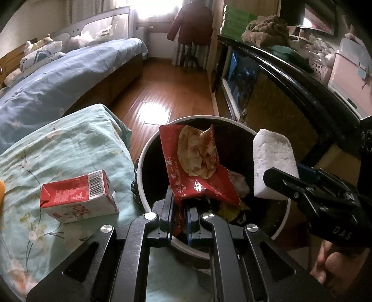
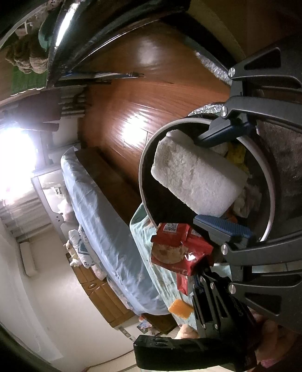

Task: Collect trash
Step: 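Hold the chip bag and foam block over the bin opening with both grippers, then open both grippers to drop the chip bag and foam block into the bin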

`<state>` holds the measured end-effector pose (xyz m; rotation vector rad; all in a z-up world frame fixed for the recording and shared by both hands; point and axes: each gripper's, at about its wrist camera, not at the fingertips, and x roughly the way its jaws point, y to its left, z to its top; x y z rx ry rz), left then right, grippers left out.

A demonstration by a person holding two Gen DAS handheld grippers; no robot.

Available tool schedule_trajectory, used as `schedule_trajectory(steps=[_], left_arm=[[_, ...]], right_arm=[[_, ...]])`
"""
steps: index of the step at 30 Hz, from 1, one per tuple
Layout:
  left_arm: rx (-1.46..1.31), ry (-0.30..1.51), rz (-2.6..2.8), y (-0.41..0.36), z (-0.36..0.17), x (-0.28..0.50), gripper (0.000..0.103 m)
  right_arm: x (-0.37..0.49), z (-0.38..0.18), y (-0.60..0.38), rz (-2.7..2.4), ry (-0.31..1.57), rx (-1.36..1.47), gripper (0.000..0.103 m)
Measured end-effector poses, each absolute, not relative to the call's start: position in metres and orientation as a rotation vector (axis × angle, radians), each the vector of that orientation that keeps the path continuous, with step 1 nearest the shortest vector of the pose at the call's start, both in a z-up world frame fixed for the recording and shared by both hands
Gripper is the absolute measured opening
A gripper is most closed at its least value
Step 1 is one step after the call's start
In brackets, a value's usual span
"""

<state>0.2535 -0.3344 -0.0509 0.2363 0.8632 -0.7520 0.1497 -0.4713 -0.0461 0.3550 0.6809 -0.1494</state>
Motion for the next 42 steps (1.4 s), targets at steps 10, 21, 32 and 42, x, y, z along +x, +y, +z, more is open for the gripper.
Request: schedule_trajectory(steps=[10,21,32,42], left_arm=[[0.235,0.866,-0.742,-0.336,-0.052,0.255,0.042],[0.164,0.851,-0.694,-0.299,-0.050,0.250,0.051],[0.047,0.834,-0.601,-0.227,-0.049,0.238,0.066],[-0.067,0.847,-0.457,-0.148,-0.063,0.243,0.068]], right_arm=[[0.156,-0.047,-0.475,-0.137,0.697,0.356,0.068],[0.157,-0.050,-0.471,-0.134,0.715,0.365,0.074],[0.155,-0.045,-0.437,-0.072,0.703,0.380,0.093],[0.161,-0.045,-0.391,0.015,0.699,0.394,0.094]])
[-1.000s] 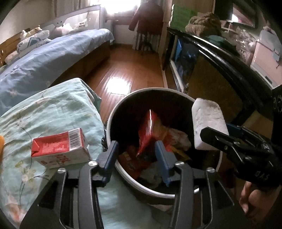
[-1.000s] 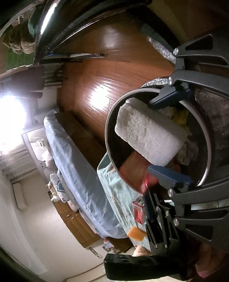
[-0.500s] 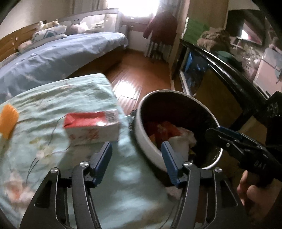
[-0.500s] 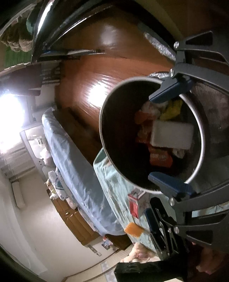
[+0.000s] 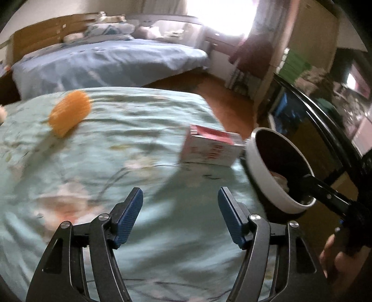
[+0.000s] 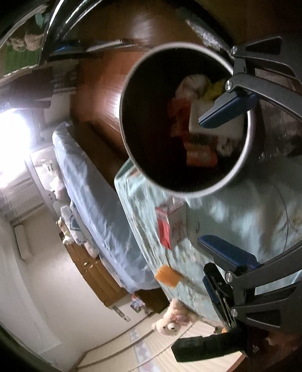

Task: Collect trash
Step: 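Open both grippers to drop the chip bag and foam block into the bin, then move both open grippers back toward the orange net and milk carton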

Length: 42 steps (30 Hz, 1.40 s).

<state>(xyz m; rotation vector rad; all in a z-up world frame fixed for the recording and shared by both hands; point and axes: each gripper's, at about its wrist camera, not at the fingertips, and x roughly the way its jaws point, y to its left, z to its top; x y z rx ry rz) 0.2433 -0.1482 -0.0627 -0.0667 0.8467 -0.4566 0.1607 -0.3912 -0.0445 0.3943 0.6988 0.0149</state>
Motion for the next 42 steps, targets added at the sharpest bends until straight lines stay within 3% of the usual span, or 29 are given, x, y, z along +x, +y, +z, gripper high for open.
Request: schedule_trajectory(steps=[20,42], left_arm=[[-0.135,0.867,-0.277,-0.055,-0.076,0.266,0.068],[-0.133,0.886,-0.178,-0.020,-0.082,0.346,0.070]], right_arm=[[0.205,-0.048,-0.301,0.194,0.714,0.280,0.094],[0.270,-0.062,-0.295,0.267,0.725,0.312,0.094]])
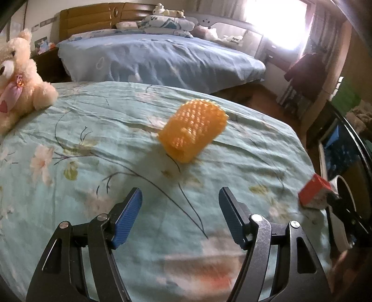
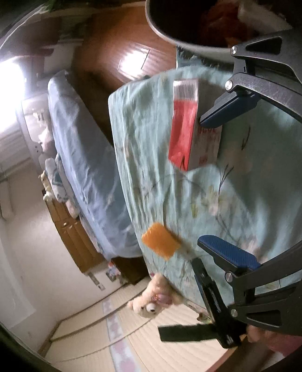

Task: Collect trash
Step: 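Move both open grippers back toward the orange net and milk carton, then grasp the orange mesh net with the left gripper while the right gripper grasps the red-and-white milk carton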

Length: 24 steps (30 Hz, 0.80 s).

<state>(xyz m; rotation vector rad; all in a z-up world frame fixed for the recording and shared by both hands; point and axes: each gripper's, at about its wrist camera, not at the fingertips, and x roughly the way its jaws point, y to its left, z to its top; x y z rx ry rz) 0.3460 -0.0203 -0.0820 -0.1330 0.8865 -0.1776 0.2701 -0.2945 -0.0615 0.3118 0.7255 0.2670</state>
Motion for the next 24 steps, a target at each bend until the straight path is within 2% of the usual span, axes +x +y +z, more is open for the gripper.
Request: schedule_trajectory(steps=[5,10,12,14,15,24], left_arm=[[-0.120,0.899,-0.181,-0.025,-0.087,0.371,0.075],[-0.102,0.865,-0.187,-0.035,-0.085,0.393,0.076],[-0.079,0.844,-0.190,-0.040,-0.084,0.398,0.065],[-0.075,0.857,-0.225,-0.044,-0.085,0.402,0.019],[-0.074,0.867,-0.239,-0.045,-0.087,0.403,0.014],[-0.075,0.841,-0.277,-0.037,-0.078,0.349,0.014]], right_arm=[[0.259,-0.053,-0.305,0.226,0.707,0.298,0.094],[0.249,-0.044,-0.325,0.148,0.662,0.244,0.094],[0.256,-0.050,-0.331,0.151,0.698,0.259,0.094],[0.263,-0.060,-0.331,0.170,0.734,0.286,0.094],[0.266,-0.063,-0.329,0.181,0.748,0.285,0.094],[0.263,-0.069,-0.292,0.357,0.766,0.310,0.095]])
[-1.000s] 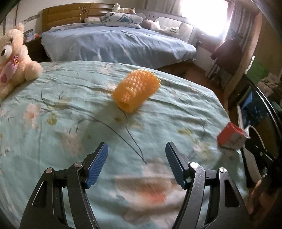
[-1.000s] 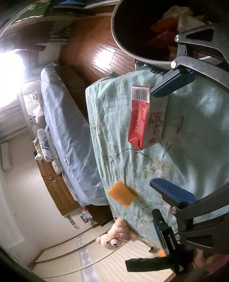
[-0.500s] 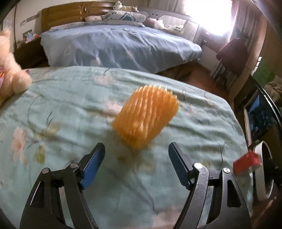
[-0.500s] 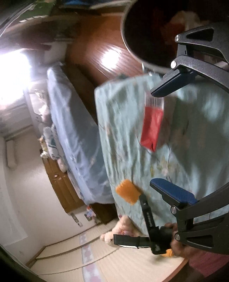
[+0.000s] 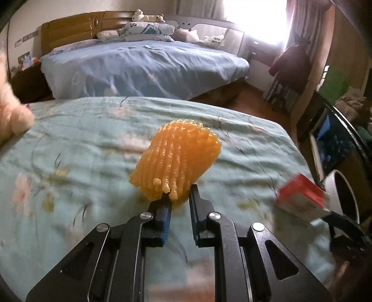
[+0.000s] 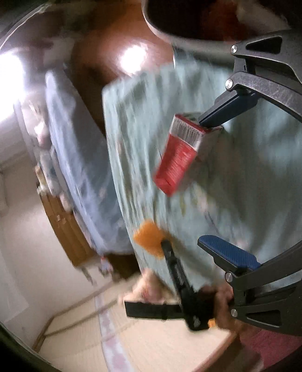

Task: Collect trash
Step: 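Grasp the orange mesh net with the left gripper while the right gripper grasps the red-and-white milk carton, then carry the orange net and milk carton in both grippers over the bin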

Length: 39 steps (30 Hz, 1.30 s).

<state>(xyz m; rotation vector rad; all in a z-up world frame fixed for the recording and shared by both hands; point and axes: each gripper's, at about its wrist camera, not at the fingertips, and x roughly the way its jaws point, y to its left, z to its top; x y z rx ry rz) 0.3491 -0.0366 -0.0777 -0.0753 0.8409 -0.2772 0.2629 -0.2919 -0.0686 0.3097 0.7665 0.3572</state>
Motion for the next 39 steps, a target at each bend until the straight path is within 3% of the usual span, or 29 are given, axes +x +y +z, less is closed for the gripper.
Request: schedule_trajectory(steps=[10,16,19,21,23,39], left_arm=[[-0.120,0.876,-0.322,-0.032,-0.076,0.293,0.014],[-0.119,0.894,-0.341,-0.040,-0.077,0.279,0.014],[-0.115,0.891,-0.350,-0.043,-0.075,0.272,0.014],[-0.116,0.891,-0.350,-0.044,-0.075,0.269,0.014],[-0.119,0.894,-0.353,-0.045,-0.076,0.267,0.014],[-0.097,0.876,-0.449,-0.078,-0.067,0.235,0.014]], right_arm=[[0.261,-0.065,-0.284,0.259,0.731,0.132,0.094],[0.293,-0.080,-0.271,0.256,0.821,-0.002,0.094],[0.301,-0.086,-0.271,0.261,0.859,0.008,0.083],[0.301,-0.088,-0.274,0.248,0.874,0.026,0.047],[0.296,-0.089,-0.276,0.241,0.883,0.052,0.039],[0.209,-0.073,-0.291,0.198,0.793,0.216,0.037]])
